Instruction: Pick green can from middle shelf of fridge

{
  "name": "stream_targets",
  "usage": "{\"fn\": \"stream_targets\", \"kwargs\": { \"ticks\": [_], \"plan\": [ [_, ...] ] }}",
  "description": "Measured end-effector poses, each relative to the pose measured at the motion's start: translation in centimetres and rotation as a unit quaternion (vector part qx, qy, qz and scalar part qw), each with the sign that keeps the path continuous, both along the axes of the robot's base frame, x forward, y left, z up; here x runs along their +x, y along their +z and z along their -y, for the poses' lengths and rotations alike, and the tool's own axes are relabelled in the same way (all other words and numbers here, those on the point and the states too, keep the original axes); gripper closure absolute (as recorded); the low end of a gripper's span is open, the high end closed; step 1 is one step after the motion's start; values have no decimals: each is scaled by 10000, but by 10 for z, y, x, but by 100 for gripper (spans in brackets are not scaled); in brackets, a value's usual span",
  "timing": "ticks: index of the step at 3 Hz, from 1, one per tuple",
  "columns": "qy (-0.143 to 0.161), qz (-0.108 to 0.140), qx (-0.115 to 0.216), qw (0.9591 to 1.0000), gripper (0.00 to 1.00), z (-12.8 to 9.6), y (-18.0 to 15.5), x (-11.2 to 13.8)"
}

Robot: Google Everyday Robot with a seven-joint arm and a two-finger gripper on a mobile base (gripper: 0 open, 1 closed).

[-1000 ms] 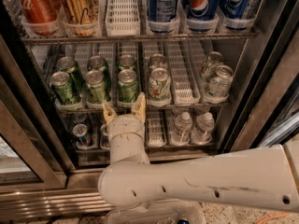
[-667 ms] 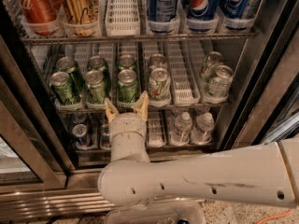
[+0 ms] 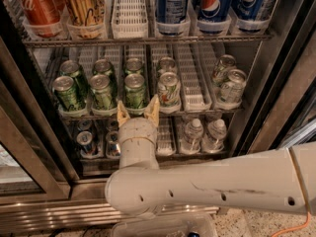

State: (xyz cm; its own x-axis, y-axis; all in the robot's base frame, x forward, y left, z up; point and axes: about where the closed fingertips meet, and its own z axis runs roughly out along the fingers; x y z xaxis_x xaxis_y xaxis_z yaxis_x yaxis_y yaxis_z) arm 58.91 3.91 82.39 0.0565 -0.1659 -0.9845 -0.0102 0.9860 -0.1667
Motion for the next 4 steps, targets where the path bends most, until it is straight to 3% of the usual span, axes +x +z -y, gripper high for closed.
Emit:
{"fn": "stream_targets", "kwargs": {
  "ticks": [4],
  "plan": [
    [68, 305, 382, 9988, 29, -10, 3, 29]
  ]
}}
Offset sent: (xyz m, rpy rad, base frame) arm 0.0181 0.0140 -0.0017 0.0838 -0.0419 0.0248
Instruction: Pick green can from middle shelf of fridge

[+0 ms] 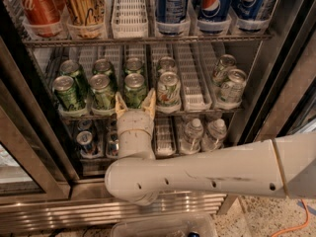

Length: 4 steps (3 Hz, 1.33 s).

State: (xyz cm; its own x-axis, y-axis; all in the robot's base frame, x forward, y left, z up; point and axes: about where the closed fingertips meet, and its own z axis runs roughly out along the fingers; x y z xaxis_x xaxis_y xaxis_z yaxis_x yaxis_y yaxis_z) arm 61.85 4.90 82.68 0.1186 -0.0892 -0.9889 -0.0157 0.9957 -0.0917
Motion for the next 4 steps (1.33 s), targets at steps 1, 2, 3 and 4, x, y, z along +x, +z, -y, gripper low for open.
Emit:
{"fn": "stream_targets", "kwargs": {
  "ticks": [1, 2, 3, 4],
  "plan": [
    [-53, 39, 9, 10000, 32, 4, 0, 6],
    [-83, 62, 8, 9999, 51, 6, -1, 9],
    [-90, 67, 7, 9999, 74, 7, -1, 10],
    [-94, 78, 8, 9999, 97, 7, 0, 10]
  ]
}}
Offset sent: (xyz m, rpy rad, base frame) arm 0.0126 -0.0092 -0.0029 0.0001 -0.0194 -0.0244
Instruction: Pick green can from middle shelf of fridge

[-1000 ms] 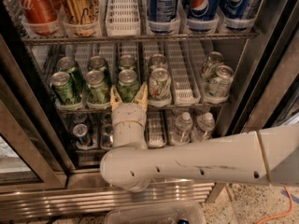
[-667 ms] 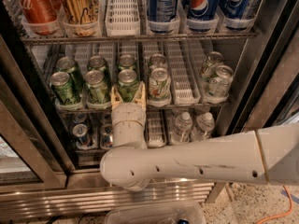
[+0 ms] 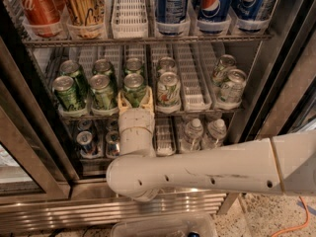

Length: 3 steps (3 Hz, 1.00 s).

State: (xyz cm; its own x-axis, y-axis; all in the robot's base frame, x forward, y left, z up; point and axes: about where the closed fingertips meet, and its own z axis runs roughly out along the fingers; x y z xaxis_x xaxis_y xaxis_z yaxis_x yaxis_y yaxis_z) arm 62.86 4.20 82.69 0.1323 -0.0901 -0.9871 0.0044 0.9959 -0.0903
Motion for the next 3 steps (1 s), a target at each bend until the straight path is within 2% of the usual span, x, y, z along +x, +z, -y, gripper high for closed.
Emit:
{"fn": "stream_targets", "kwargs": {
  "ticks": [1, 3],
  "plan": [
    [16, 194, 29, 9998, 100, 0, 15, -1],
    [35, 510, 123, 9986, 100, 2, 39, -5]
  ]
}}
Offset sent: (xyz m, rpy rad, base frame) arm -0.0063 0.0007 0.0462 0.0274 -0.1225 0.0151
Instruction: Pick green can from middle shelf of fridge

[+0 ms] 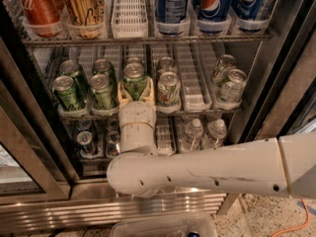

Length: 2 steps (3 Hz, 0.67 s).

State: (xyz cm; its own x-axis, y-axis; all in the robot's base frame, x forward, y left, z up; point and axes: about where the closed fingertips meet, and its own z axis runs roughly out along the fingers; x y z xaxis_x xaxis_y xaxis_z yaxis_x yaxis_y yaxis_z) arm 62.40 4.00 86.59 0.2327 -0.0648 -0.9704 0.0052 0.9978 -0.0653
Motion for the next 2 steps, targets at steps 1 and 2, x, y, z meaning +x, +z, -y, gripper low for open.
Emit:
{"fn": "stream_targets", "kwargs": {
  "ticks": [1, 2],
  "plan": [
    [-5, 133, 54, 9999, 100, 3, 10, -3],
    [50, 197, 88, 9998, 100, 7, 21, -12]
  ]
}}
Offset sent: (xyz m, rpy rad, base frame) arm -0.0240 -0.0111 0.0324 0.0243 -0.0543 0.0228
